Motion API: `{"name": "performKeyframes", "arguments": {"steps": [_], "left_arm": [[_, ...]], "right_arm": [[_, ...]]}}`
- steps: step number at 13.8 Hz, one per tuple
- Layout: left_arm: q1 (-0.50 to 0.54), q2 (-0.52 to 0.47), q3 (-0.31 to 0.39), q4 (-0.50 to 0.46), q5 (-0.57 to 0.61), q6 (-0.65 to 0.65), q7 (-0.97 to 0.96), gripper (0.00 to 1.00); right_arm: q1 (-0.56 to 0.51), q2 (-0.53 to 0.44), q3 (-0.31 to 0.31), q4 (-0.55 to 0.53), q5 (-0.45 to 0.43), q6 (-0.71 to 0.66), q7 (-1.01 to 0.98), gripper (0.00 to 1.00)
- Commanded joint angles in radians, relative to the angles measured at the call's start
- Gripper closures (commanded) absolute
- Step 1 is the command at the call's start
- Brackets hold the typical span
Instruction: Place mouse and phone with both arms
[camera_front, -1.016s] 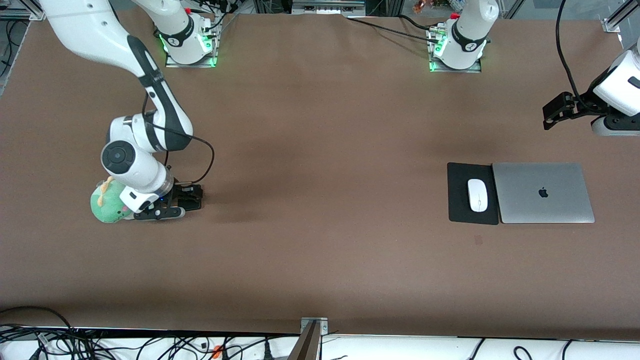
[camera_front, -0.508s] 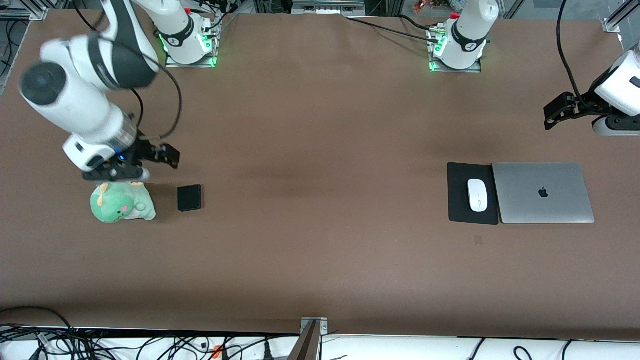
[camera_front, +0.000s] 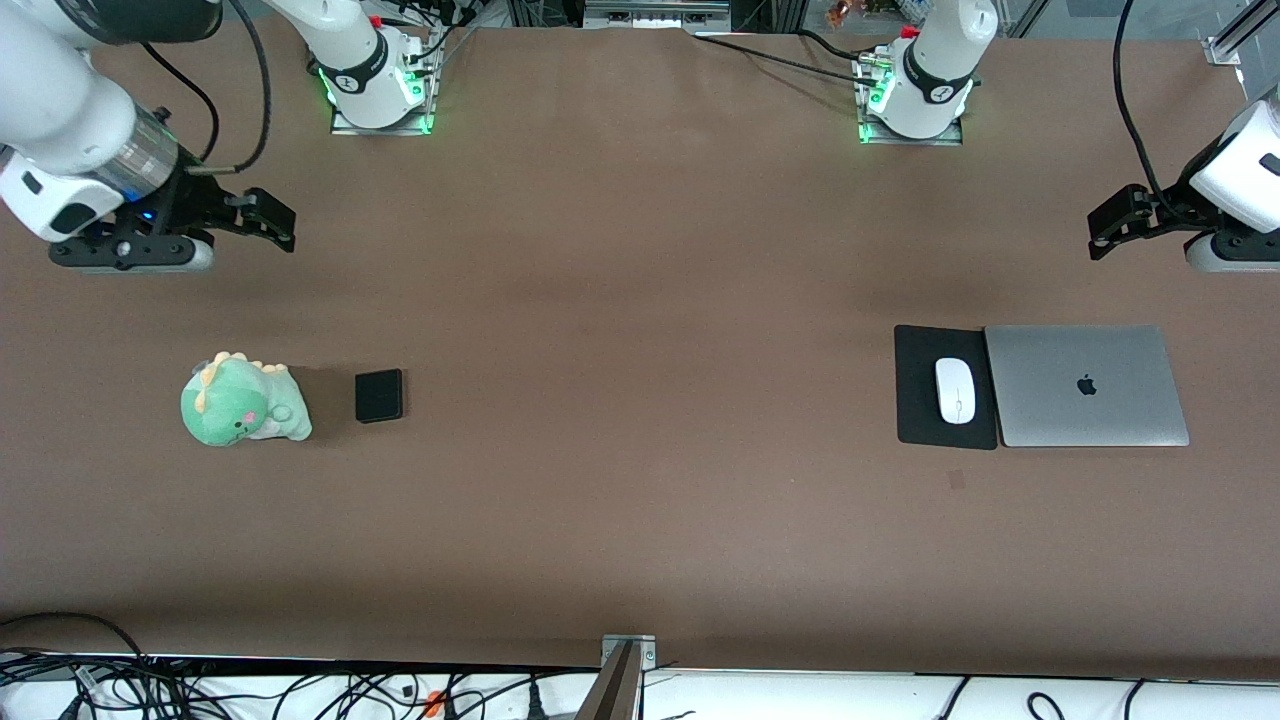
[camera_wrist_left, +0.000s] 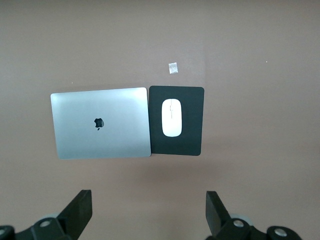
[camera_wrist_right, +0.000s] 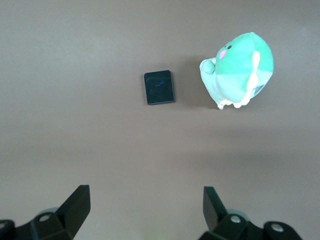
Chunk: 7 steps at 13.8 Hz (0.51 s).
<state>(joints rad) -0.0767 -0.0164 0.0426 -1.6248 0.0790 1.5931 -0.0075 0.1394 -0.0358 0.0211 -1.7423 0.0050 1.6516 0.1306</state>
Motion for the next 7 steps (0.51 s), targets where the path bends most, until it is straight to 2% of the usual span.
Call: {"name": "performKeyframes", "arguments": {"steps": [1, 7], "left_arm": [[-0.008, -0.019, 0.010, -0.013, -0.008, -0.001, 0.017, 0.00], [-0.008, -0.019, 0.010, -0.013, -0.007, -0.001, 0.017, 0.00]], "right_arm": [[-0.033, 0.016, 0.000, 0.033, 0.021, -0.036, -0.052, 0.00], [-0.038, 0.039, -0.015, 0.102, 0.062, -0.096, -0.081, 0.00]]}}
